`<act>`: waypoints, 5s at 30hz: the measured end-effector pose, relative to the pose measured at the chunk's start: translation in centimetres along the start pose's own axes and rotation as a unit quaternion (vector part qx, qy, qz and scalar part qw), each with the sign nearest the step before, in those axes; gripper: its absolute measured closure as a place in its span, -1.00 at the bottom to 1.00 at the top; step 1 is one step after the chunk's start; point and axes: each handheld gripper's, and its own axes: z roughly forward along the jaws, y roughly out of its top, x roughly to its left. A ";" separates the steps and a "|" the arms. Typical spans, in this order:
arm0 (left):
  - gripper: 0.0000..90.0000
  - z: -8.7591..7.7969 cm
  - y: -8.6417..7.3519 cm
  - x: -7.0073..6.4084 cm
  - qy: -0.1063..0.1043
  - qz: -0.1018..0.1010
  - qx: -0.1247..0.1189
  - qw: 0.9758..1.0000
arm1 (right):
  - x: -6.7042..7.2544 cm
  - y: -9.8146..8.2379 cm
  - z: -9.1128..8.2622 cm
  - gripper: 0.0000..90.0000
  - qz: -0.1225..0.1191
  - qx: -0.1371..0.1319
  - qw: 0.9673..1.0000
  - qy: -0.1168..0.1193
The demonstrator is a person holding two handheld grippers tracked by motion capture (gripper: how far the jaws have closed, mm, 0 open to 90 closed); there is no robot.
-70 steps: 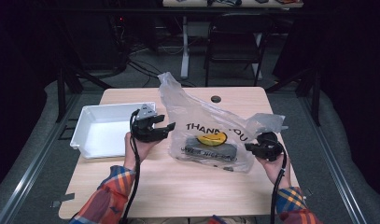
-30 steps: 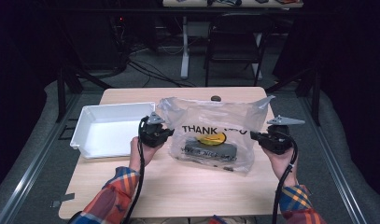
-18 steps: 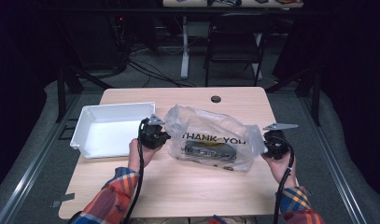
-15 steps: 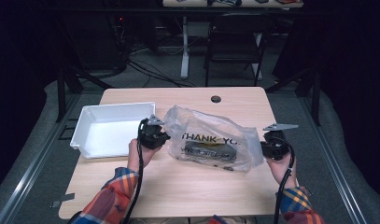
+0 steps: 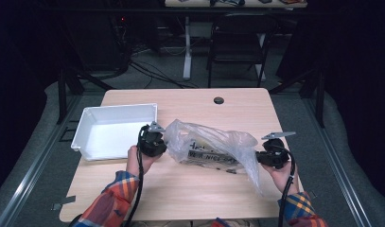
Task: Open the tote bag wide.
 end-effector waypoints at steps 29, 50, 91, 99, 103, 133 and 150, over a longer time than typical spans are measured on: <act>0.98 1.0 -0.2 -1.3 0.011 0.030 -0.023 0.999 | -0.7 -0.9 2.4 0.92 -0.017 0.064 0.997 -0.034; 0.99 1.9 -0.7 -1.8 -0.002 0.013 -0.009 1.000 | 0.9 0.4 -1.8 0.76 -0.059 -0.037 0.997 0.024; 0.99 4.7 -2.1 -1.7 0.004 0.027 0.099 0.995 | -3.4 -0.9 -4.2 0.05 -0.048 0.030 0.998 0.013; 0.87 4.5 -2.0 -2.0 -0.010 0.032 0.102 0.994 | -0.8 -0.7 -0.6 0.53 -0.063 0.027 0.997 0.033; 0.60 3.2 -1.7 -2.1 -0.022 0.030 0.096 0.995 | -0.5 -0.9 0.9 0.94 -0.053 0.035 0.998 0.024; 0.06 -1.5 -0.7 -1.8 -0.041 -0.009 0.012 0.999 | -0.2 -1.0 2.3 1.00 -0.068 0.056 0.996 0.000; 0.99 3.9 -1.2 -2.3 0.004 0.028 0.073 0.997 | -0.4 -1.4 3.0 1.00 -0.076 0.093 0.993 -0.014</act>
